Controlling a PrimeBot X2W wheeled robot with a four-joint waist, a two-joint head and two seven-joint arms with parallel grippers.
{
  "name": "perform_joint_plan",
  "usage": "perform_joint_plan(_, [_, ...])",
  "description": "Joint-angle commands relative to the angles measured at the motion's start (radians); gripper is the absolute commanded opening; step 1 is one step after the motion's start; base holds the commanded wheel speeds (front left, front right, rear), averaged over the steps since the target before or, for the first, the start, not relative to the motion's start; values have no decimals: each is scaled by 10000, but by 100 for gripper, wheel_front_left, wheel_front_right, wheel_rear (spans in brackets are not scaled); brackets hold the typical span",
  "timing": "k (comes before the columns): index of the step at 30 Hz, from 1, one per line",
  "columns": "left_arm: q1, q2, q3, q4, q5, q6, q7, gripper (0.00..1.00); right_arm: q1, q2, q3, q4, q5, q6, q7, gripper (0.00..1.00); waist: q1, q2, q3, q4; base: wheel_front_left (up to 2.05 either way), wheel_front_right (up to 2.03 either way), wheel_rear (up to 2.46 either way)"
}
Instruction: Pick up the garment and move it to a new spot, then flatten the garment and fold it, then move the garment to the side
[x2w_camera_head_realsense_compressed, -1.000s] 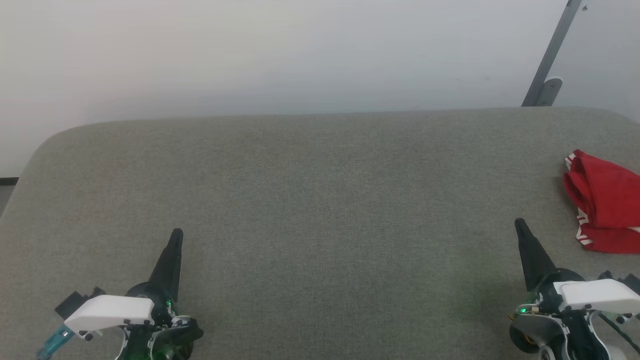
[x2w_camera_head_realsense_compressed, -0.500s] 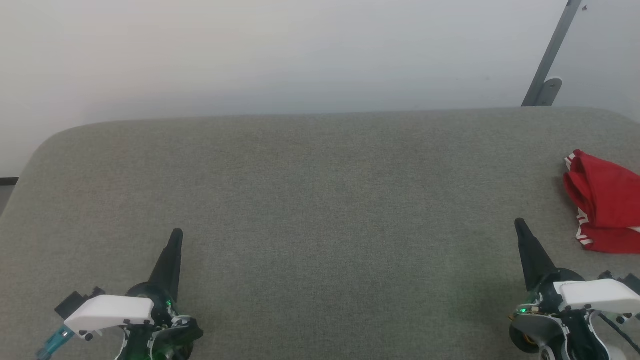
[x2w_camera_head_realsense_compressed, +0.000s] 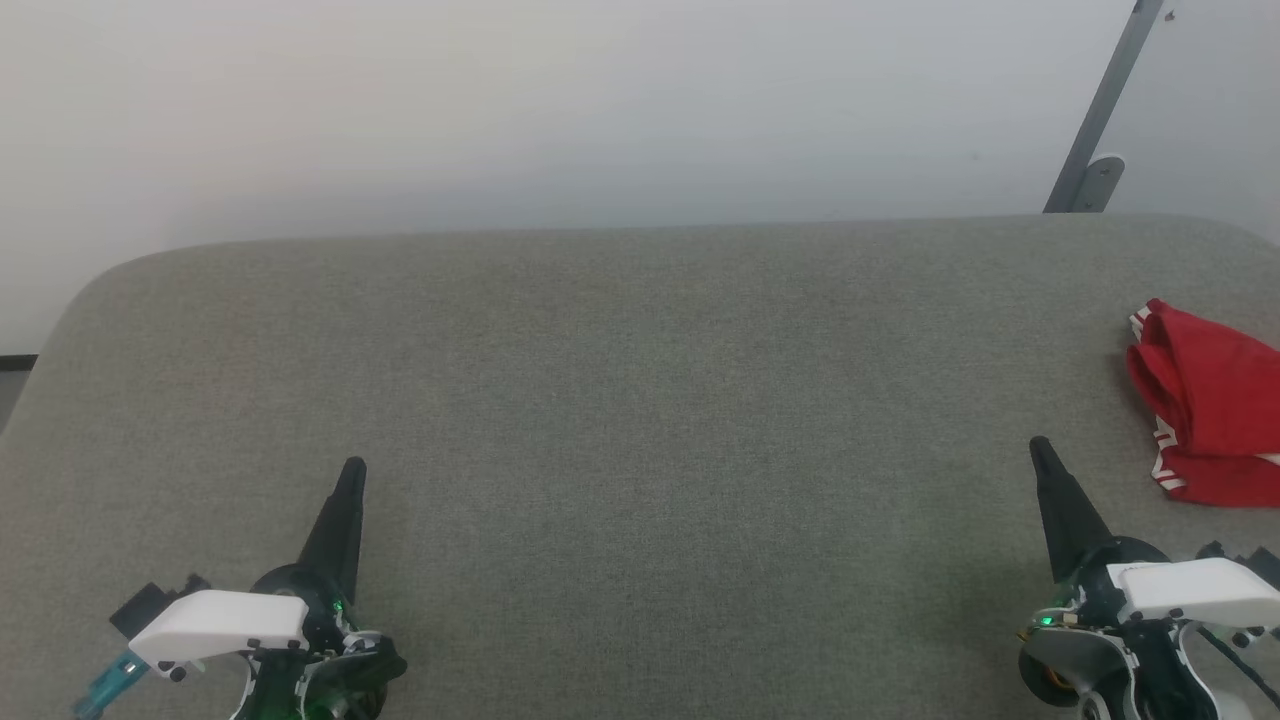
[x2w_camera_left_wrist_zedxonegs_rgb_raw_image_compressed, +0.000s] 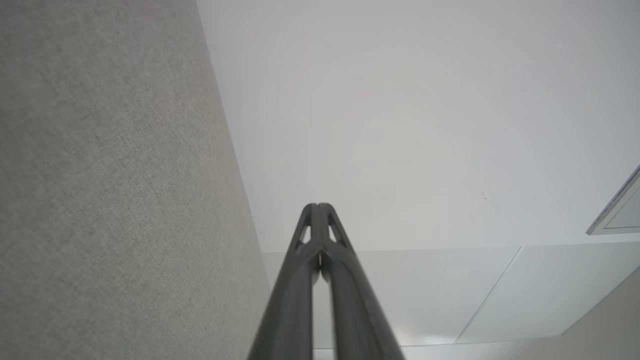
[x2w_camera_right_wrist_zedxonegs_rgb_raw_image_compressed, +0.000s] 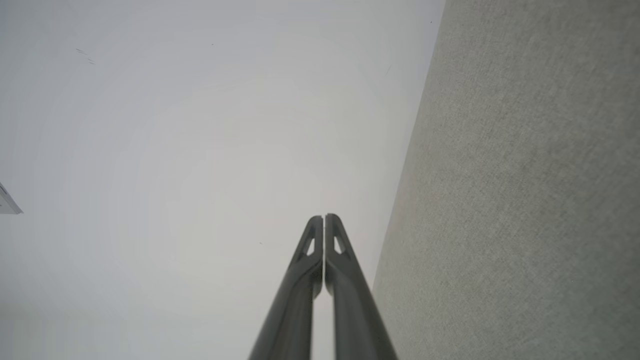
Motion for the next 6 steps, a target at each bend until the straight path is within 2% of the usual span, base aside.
perform_joint_plan(1, [-107,-29,18,-6,-36,-47,30,0,-54,36,2,-43,45,0,27,0,0,0,0,0,0,0,0])
perform_joint_plan(6, [-107,-29,18,-6,-35,-47,29,0,-54,36,2,-43,44,0,27,0,0,0,0,0,0,0,0])
